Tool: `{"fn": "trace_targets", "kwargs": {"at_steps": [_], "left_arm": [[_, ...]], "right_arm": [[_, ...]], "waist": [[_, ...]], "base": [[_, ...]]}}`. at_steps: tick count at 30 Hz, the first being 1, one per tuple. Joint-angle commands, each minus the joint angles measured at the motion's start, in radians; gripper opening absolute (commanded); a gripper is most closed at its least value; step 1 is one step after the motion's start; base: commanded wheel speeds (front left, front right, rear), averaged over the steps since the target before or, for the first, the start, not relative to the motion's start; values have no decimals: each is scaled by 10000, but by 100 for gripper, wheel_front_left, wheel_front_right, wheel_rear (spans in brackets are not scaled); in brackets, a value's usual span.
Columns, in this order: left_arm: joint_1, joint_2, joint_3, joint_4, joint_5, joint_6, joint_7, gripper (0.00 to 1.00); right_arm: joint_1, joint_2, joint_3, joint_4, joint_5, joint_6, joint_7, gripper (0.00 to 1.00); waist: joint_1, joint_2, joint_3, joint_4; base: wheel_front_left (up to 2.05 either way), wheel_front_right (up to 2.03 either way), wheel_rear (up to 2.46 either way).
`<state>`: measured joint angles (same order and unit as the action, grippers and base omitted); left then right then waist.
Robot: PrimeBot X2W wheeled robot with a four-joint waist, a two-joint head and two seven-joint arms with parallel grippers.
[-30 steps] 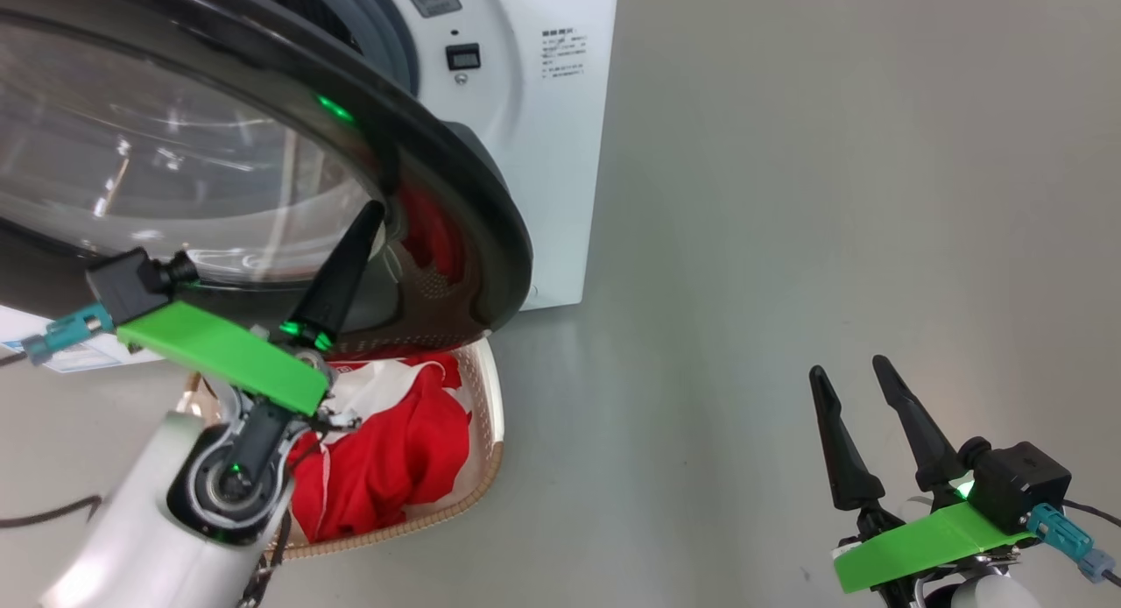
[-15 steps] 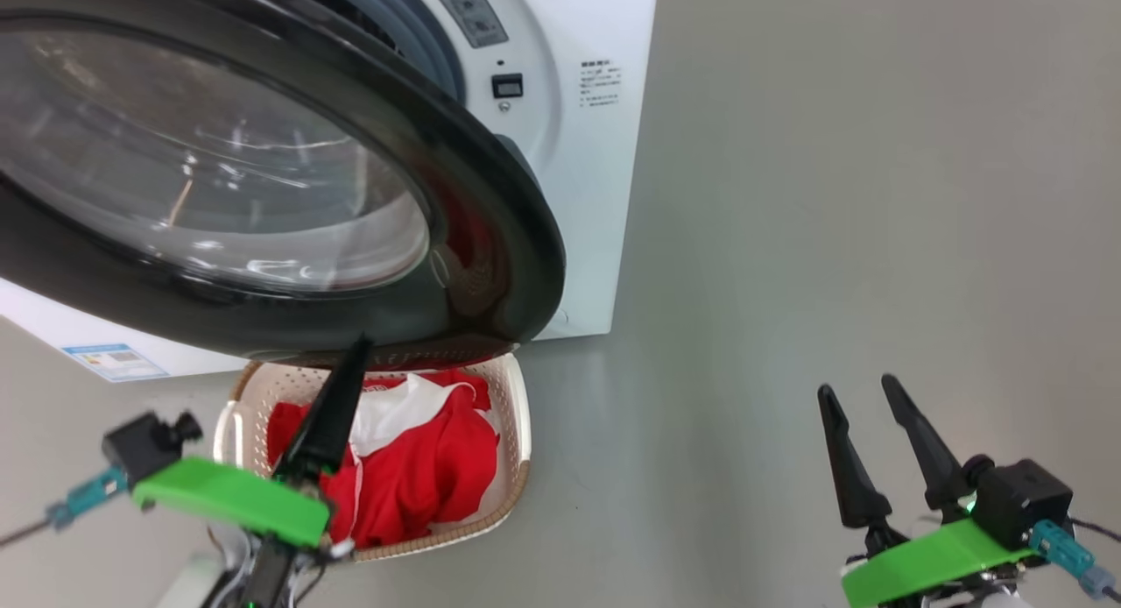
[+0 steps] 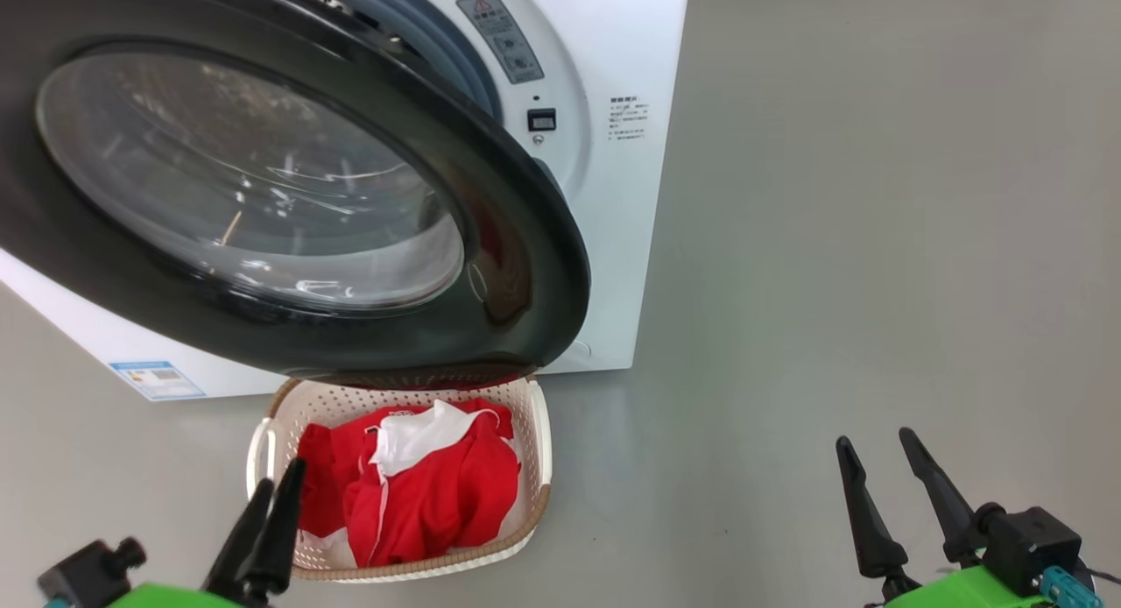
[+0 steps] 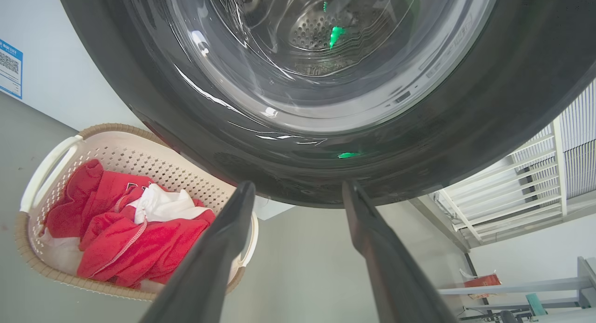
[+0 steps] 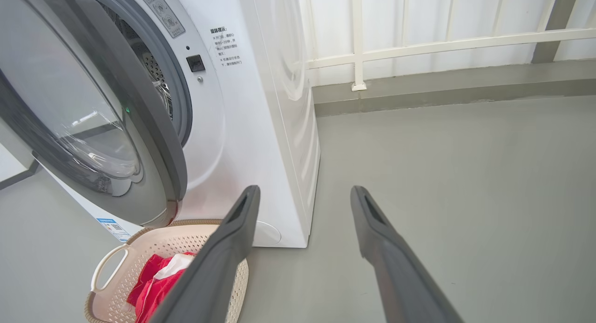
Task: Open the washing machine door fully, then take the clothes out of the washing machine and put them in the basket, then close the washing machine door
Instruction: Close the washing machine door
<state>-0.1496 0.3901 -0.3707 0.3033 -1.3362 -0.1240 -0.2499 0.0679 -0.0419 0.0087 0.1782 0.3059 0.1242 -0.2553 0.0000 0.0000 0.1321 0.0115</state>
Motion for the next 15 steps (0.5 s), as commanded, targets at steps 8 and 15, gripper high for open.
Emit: {"fn": "trace_targets", "kwargs": {"at_steps": [8,15], "left_arm": [[1104,-202,2036,-815,3407,-67,-116,100],[1924,-846,3331,-1392,6246,-67,-117,100]], "right_arm": [[205,-83,-61,-238,-158,65,-65,100],[300,-83,-314,-363,-268,65,-65,100]], "waist": [[0,0,-262,168],[0,0,-368,221]], "base": [[0,0,0],[0,0,0]]}}
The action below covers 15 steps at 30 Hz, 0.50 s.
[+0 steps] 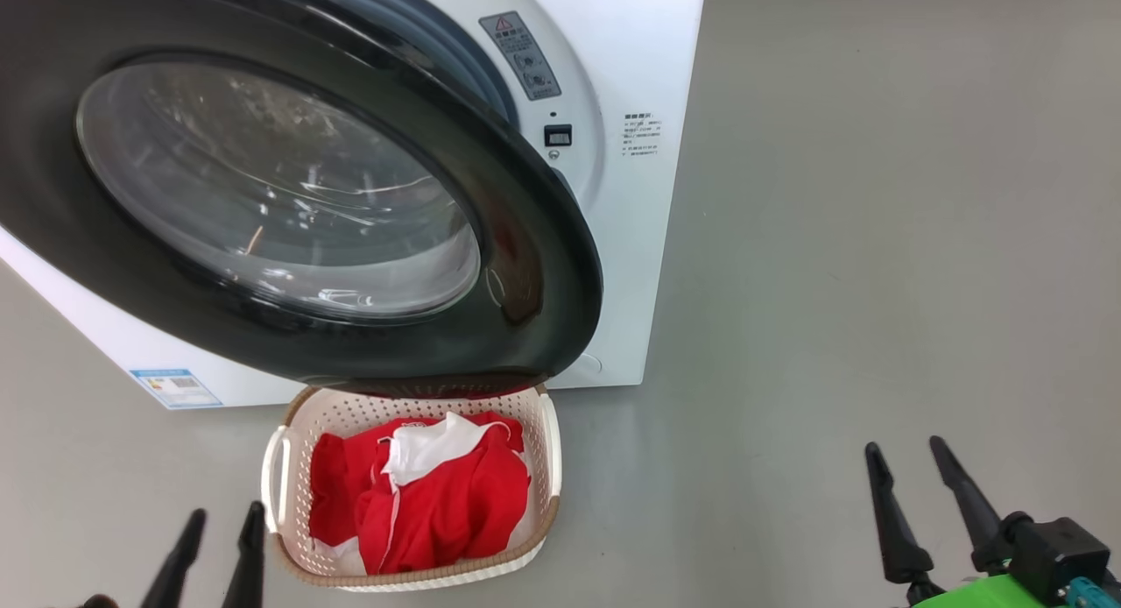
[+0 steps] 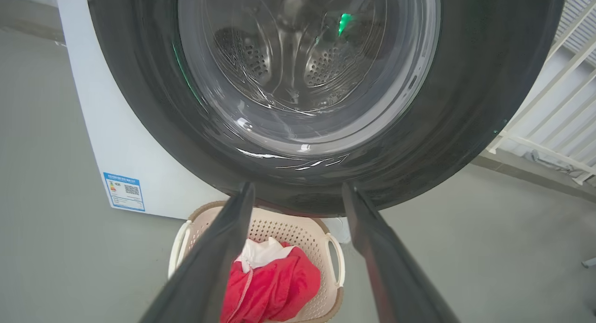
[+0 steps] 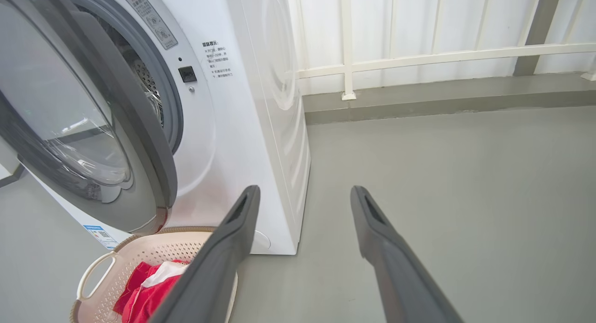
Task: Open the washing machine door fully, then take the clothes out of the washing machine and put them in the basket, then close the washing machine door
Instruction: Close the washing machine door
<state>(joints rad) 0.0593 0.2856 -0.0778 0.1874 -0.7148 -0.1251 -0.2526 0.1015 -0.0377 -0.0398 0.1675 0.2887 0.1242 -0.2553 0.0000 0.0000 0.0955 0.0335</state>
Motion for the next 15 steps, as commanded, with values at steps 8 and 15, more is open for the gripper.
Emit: {"fn": "trace_targets", "kwargs": {"at_steps": [8,15], "left_arm": [[462,-825,1853,-983,2950,-56,-91,100],[882,-1599,2296,-1504,4206,-56,-91,100]], "right_arm": [[38,-125,-144,-452,-155,65,-65,100],[152,-125,-249,-494,-88,65,-65,100]], "waist": [[0,0,-82,-8],[0,0,-133,22]], "base": [[0,0,0],[0,0,0]]}}
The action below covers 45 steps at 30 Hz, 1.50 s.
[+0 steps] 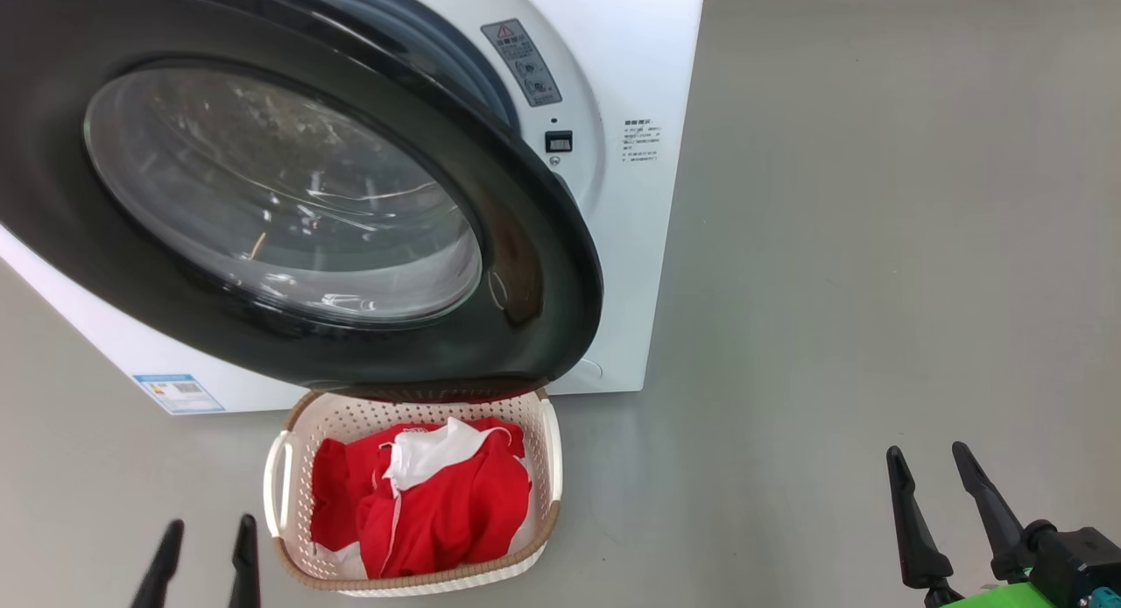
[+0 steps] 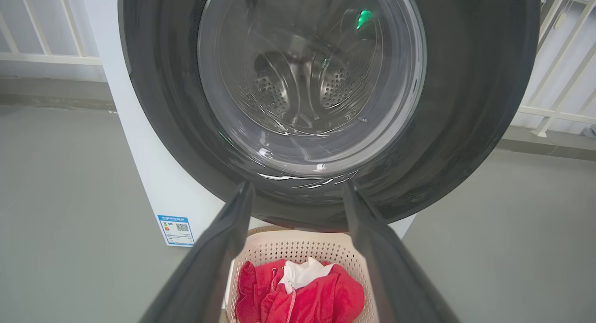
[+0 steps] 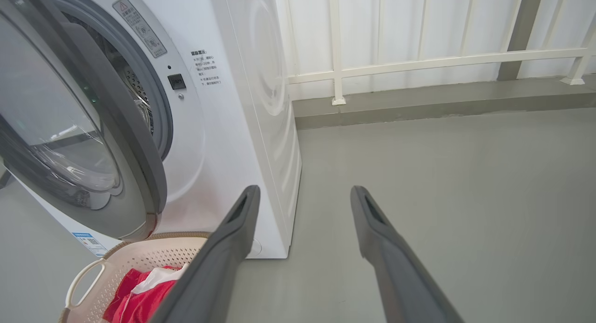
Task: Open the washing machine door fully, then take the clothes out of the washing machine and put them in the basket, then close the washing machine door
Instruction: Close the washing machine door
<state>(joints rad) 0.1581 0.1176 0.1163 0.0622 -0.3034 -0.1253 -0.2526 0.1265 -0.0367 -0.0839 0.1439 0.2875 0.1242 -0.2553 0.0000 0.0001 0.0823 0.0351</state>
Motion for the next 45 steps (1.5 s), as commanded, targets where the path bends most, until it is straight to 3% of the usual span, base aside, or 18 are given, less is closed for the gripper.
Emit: {"fn": "trace_targets", "kwargs": {"at_steps": [1,16,17,19,20,45], "left_arm": [[-81,44,317,-230,134,-54,-91,100],[-190,-22,169,-218,223,-54,-91,100],[-218,-35,116,-228,215,-54,-91,100],[-259,-63,-57,-244,210,-54,-91,100],[-287,-71,-144,-239,215,-54,-91,100],[-1317,-464,-1660,33,-291,-54,-91,100]], "right_arm": [[-85,-135,191,-254,-64,65,-65,100],[-132,-135,293,-199,-15,65,-65,100],[-165,-135,348,-184,40,65,-65,48],[-275,-135,481,-133,122,65,-65,4],[-353,-135,552,-115,154,65,-65,0],[-4038,-135,2748,1124,160,65,-65,0]], "waist": [[0,-1,-3,14],[0,-1,-54,246],[0,-1,-45,298],[0,-1,-16,431],[0,-1,5,506],[0,-1,1181,3035]], "base": [[0,0,0],[0,0,0],[0,0,0],[0,0,0],[0,0,0],[0,0,0]]}}
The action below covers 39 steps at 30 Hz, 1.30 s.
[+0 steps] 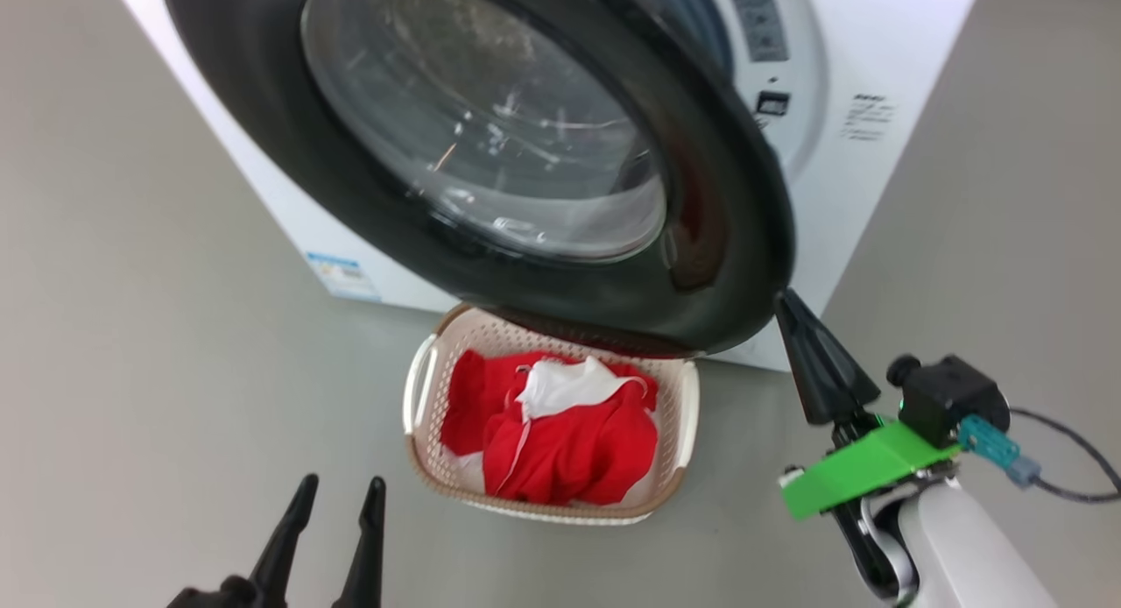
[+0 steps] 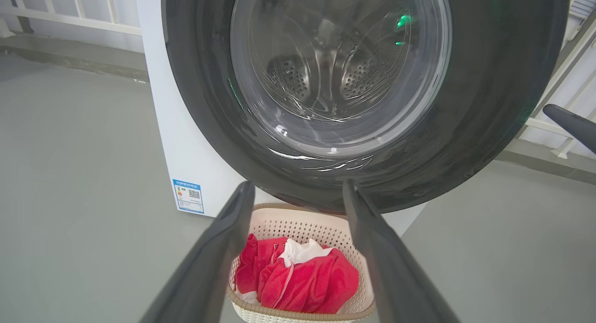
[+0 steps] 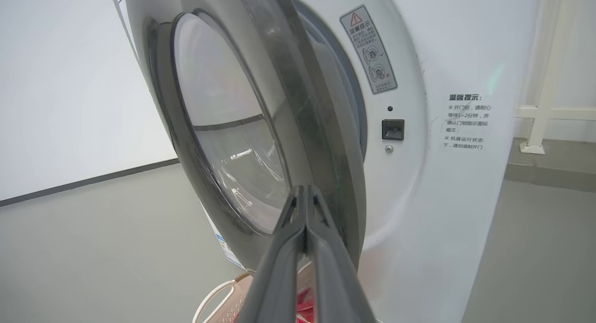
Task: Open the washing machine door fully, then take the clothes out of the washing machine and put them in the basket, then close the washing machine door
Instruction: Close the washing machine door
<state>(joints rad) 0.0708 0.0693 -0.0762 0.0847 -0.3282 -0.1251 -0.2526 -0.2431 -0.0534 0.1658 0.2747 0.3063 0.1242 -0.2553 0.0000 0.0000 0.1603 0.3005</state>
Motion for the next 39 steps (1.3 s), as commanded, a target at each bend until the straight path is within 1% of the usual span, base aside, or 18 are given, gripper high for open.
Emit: {"fn": "trace_targets", "kwargs": {"at_steps": [1,10,20,26,32,39], "left_arm": [[-498,13,224,-181,-65,-56,-91,100],[-946,-27,9,-194,-242,-56,-91,100],[-1787,9,-366,-255,-488,-56,-91,100],[-2154,-1,-498,-284,-593,-56,-91,100],[-2369,-15,-541,-272,-653,-56,-91,100],[-2408,-11,-488,-177,-641,-56,-91,100]], "right_arm": [[-461,32,249,-143,-54,65,-65,0],[-1354,32,-23,34,-221,65,-65,0],[-2729,32,-754,51,-539,65,-65,0],[-3401,32,-1126,113,-752,65,-65,0],[-3960,32,-1628,52,-760,65,-65,0],[-3899,32,-1474,77,-692,65,-65,0]], "waist": [[0,0,477,439],[0,0,1203,733],[0,0,2398,911],[0,0,2834,1064],[0,0,3056,1127],[0,0,2919,988]], "base": [[0,0,0],[0,0,0],[0,0,0],[0,0,0],[0,0,0],[0,0,0]]}}
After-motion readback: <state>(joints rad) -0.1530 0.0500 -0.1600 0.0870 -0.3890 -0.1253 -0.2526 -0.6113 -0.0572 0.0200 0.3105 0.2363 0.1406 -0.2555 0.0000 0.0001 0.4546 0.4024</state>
